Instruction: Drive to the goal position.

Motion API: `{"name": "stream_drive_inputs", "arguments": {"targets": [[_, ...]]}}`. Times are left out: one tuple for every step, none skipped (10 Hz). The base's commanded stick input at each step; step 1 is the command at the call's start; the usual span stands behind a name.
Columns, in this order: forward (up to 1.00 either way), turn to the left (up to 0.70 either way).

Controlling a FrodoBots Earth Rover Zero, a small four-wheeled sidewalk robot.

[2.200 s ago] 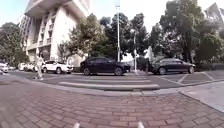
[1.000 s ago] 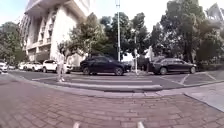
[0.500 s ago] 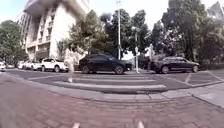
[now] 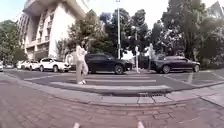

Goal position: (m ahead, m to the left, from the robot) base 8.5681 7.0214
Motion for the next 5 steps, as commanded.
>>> {"name": "stream_drive_inputs", "arguments": {"targets": [[0.45, 0.27], [0.45, 0.27], [0.45, 0.27], [0.45, 0.27], [0.45, 0.27]]}}
